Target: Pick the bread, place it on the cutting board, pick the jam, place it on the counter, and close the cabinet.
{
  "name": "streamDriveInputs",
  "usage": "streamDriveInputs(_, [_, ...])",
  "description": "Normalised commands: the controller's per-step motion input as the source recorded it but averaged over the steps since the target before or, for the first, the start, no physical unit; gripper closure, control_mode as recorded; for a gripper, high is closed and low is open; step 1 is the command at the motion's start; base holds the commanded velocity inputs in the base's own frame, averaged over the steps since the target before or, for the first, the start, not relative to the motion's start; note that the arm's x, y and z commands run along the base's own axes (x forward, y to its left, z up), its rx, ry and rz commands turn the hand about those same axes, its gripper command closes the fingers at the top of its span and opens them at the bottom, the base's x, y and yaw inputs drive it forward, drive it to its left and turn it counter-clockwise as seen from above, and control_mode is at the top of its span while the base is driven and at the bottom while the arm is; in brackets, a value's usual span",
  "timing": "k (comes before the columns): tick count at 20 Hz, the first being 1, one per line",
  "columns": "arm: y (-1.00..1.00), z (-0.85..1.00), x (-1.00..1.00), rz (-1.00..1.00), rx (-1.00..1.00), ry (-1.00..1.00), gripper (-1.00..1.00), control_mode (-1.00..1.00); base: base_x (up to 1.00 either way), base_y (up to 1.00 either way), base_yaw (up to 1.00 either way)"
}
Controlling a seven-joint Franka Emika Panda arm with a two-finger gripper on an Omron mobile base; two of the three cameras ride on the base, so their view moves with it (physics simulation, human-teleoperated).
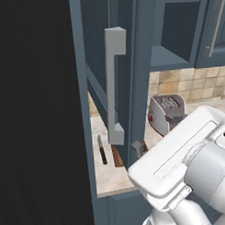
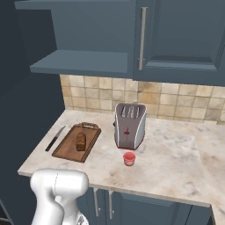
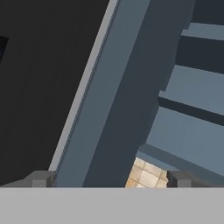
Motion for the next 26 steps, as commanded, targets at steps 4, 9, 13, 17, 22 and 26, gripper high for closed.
streamDriveInputs(4, [0.25, -0.32, 0.01, 0.05, 0.0, -0.04, -1.0, -1.0, 0.0, 0.0, 0.0])
streamDriveInputs(9, [0.2, -0.27, 0.11, 0.04, 0.0, -0.04, -1.0, -1.0, 0.0, 0.0, 0.0])
streamDriveInputs(13, [0.06, -0.2, 0.23, 0.03, 0.0, -0.06, -1.0, -1.0, 0.0, 0.0, 0.0])
streamDriveInputs(17, [0.06, -0.26, 0.27, 0.03, 0.0, -0.06, -1.0, -1.0, 0.0, 0.0, 0.0])
streamDriveInputs(22, [0.1, -0.3, 0.33, 0.03, 0.0, -0.05, -1.0, -1.0, 0.0, 0.0, 0.0])
streamDriveInputs(26, [0.12, -0.28, 0.29, 0.03, 0.0, -0.06, -1.0, -1.0, 0.0, 0.0, 0.0])
